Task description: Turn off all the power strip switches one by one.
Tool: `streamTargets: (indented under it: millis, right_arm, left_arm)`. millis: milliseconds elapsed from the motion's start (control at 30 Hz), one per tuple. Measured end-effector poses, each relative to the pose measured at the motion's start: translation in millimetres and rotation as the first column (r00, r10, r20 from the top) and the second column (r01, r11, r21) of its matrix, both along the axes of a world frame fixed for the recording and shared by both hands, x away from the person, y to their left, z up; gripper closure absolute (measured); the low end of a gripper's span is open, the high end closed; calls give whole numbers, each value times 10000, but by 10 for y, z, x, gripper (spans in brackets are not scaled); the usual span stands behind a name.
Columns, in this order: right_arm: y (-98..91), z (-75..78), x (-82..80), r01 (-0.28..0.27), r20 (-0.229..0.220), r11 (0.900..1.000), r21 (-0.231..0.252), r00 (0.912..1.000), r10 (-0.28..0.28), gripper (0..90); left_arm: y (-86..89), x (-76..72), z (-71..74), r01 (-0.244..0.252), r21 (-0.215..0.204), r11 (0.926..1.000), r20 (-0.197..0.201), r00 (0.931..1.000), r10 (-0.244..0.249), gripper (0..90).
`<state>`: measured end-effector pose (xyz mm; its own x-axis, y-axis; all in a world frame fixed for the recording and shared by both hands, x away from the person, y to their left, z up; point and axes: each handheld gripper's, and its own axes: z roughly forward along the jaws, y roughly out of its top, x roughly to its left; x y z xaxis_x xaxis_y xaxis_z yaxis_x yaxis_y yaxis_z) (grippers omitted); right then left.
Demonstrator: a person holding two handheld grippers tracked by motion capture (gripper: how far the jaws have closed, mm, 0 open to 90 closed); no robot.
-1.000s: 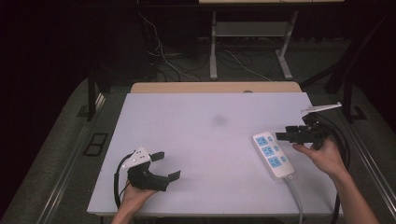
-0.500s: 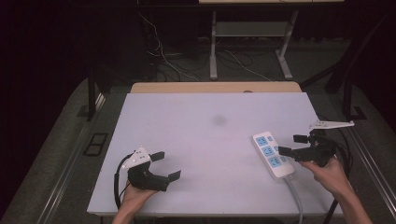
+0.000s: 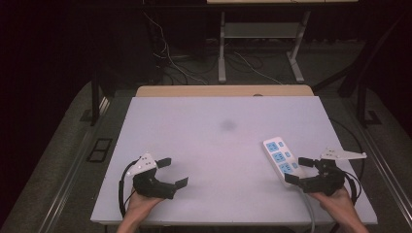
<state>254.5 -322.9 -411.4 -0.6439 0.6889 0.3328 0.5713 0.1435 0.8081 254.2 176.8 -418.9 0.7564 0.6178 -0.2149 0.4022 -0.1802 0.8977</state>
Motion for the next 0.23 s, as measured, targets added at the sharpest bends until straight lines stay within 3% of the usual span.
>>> streamTargets:
  millis: [233]
  right_arm:
    - [33,-89,-80,-58,188,9998,-210,9998,62,6]
  left_arm:
    - [-4,9,-4,26,35,10000,3,10000,-26,18]
